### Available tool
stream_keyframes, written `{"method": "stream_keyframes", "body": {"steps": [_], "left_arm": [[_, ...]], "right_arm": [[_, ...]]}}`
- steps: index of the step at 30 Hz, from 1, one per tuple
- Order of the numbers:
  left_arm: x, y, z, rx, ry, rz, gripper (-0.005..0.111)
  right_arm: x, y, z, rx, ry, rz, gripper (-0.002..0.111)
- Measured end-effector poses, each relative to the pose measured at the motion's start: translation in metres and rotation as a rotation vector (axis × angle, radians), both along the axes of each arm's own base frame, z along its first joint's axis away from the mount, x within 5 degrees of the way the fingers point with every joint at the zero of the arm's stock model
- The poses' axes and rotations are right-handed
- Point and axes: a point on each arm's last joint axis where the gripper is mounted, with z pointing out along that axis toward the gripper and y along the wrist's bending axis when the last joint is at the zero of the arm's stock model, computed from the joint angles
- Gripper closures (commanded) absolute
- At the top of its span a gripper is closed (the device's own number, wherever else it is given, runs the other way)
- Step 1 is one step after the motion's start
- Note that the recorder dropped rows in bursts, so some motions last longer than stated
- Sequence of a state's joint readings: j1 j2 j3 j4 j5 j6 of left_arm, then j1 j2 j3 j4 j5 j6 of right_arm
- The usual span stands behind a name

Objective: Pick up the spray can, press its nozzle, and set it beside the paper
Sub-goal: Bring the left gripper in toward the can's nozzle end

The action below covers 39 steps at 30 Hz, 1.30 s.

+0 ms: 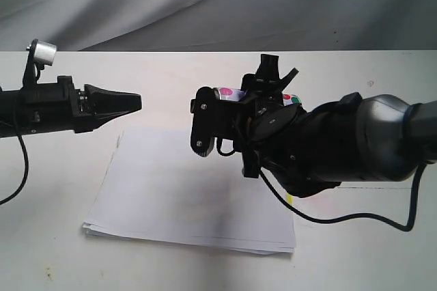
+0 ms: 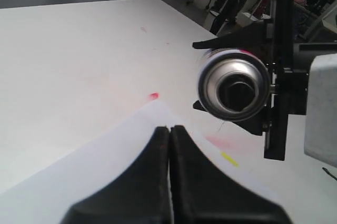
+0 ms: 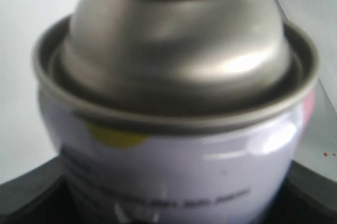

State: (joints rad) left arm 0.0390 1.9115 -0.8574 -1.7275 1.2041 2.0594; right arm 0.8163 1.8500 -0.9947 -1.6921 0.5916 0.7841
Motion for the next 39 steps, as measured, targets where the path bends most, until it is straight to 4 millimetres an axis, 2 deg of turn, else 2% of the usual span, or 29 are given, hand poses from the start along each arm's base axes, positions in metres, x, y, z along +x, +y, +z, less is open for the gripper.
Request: {"method": "stream_keyframes", "body": {"steps": [6,15,24,39], "left_arm": [[0.005,-0.027,0.012,-0.006,-0.030,-0.083,0.107],[0.026,-0.035,0.039,0.047,-0.086,-0.178,0.107],[0.015,-0.055,0.034,0.133,-0.070,-0.307,0.107],[0.018,-0.055,0.031,0.177,-0.072,-0.272,0.107]], "right_arm": [[0.000,0.000,0.000,0.000,0.000,0.001,0.108],[0.000,0.000,0.000,0.001,0.001,0.002,0.108],[0.000,0.000,0.000,0.002,0.003,0.003,0.108],[0.000,0.000,0.000,0.002,0.003,0.003,0.108]]}}
